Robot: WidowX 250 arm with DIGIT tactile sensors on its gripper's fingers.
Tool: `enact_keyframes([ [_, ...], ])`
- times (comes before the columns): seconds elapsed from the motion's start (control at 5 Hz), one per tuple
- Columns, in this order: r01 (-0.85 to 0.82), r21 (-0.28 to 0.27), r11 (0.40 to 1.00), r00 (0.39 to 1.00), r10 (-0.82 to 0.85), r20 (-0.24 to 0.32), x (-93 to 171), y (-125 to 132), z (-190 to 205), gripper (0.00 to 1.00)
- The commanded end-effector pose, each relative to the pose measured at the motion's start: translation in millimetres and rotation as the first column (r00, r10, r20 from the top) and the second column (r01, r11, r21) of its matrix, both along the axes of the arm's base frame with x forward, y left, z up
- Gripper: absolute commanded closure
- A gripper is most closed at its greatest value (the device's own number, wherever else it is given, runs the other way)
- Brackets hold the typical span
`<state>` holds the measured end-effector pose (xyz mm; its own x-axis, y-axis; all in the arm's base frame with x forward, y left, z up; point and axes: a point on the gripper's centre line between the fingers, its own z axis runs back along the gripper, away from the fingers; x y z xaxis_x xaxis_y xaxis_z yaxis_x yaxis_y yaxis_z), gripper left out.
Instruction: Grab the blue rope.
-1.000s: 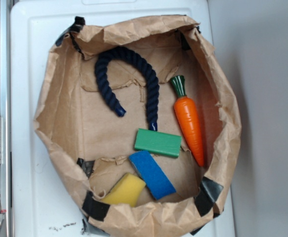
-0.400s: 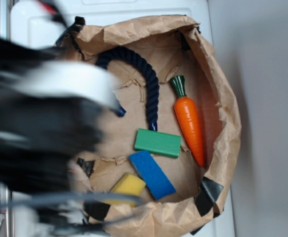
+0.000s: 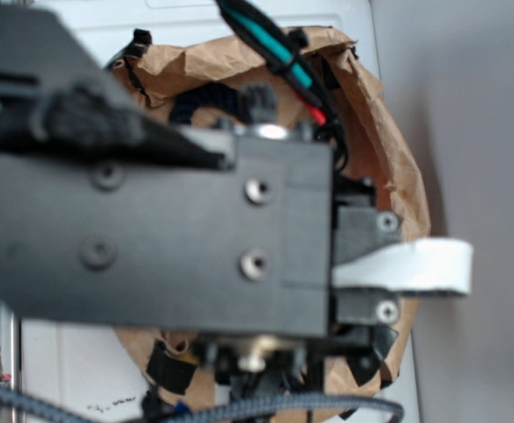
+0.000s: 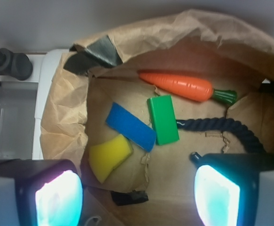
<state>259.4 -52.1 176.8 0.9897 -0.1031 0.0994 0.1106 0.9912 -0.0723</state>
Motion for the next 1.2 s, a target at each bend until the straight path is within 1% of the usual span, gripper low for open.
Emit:
enact_keyframes([
  [0.0, -0.021, -0.011, 1.0, 0.998, 0.021, 0.06, 6, 2, 18, 0.0],
  [0.2, -0.021, -0.011, 1.0, 0.998, 0.021, 0.06, 6, 2, 18, 0.0],
  [0.4, 0.141, -0.047, 0.989, 0.981, -0.133, 0.144, 6, 28, 8, 0.0],
  [0.6, 0.254, -0.029, 0.967, 0.953, -0.246, 0.175, 2, 54, 7, 0.0],
  [0.8, 0.319, 0.003, 0.948, 0.936, -0.316, 0.155, -5, 64, 1, 0.0],
  [1.0, 0.344, 0.074, 0.936, 0.929, -0.351, 0.12, -10, 64, -16, 0.0],
])
